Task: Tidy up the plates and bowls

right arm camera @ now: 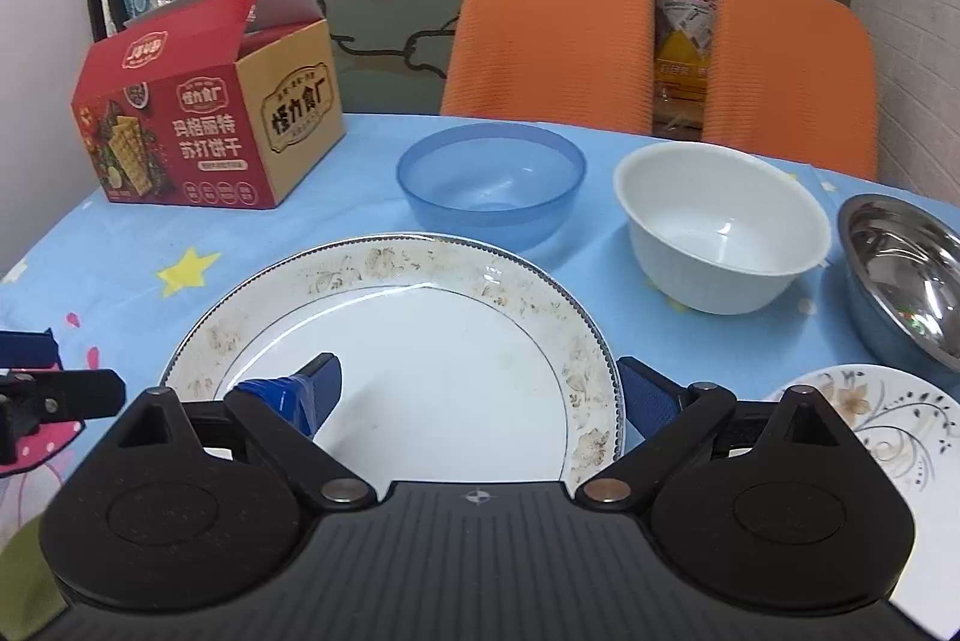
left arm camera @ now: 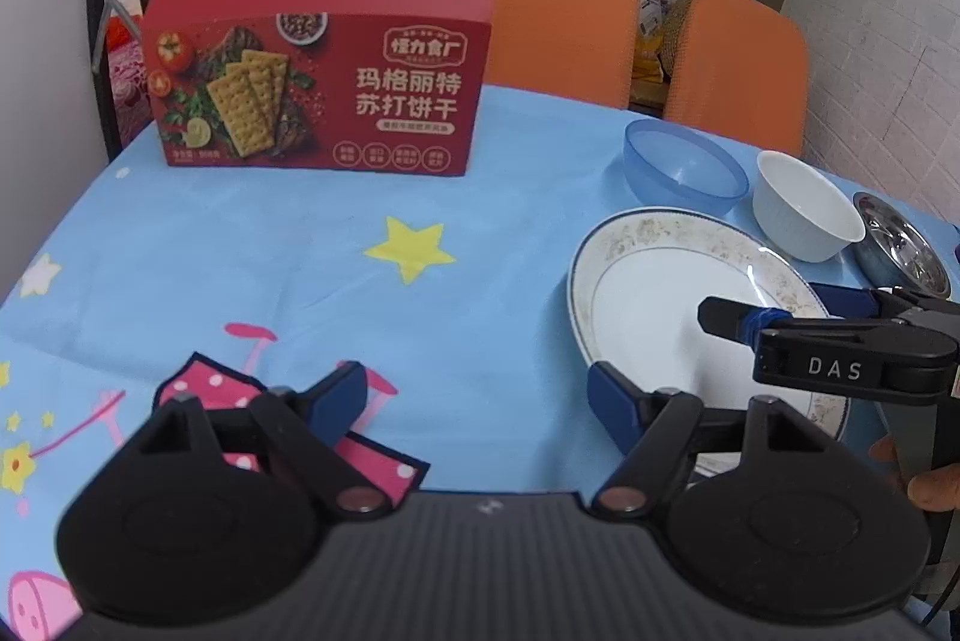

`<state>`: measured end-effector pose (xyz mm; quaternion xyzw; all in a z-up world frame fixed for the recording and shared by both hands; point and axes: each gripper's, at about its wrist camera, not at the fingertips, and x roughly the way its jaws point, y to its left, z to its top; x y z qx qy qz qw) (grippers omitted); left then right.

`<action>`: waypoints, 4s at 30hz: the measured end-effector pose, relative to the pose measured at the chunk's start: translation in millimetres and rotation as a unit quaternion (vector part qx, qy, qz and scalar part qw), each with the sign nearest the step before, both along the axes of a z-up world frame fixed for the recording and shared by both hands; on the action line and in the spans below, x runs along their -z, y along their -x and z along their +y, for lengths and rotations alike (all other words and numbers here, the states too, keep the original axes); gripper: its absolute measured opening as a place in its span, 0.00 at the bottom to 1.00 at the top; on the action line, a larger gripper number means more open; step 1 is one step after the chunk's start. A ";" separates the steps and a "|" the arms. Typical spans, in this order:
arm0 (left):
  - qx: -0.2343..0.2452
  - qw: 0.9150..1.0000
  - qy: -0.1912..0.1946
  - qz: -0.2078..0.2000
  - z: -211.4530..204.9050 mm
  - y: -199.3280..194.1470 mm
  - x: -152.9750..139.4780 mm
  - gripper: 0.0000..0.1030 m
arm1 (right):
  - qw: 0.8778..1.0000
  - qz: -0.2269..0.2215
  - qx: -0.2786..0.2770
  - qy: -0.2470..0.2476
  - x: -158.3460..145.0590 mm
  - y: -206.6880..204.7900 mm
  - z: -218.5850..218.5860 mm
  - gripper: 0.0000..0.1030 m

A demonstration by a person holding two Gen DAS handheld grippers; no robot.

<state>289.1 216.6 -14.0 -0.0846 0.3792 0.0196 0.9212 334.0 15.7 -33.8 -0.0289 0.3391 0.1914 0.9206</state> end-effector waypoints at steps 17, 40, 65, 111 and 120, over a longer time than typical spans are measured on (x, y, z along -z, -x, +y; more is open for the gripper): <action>0.047 0.999 -0.018 0.021 -38.0 -53.6 16.8 0.73 | 1.000 0.005 -0.017 0.005 14.9 19.1 1.5 0.81; 0.058 0.998 -0.032 0.024 -47.6 -68.2 26.4 0.80 | 0.999 -0.019 -0.032 0.001 18.5 23.8 1.0 0.84; 0.072 0.997 -0.028 -0.016 -59.6 -52.8 -16.0 0.53 | 0.998 -0.052 -0.017 -0.005 -12.6 40.1 4.7 0.83; 0.006 0.999 -0.029 -0.029 -25.0 108.4 -25.6 0.70 | 0.999 -0.037 0.010 -0.026 -24.5 204.5 -33.4 0.84; 0.045 0.998 -0.042 -0.031 -65.8 88.6 -31.1 0.71 | 0.995 -0.018 0.078 -0.058 -18.4 191.4 -83.2 0.84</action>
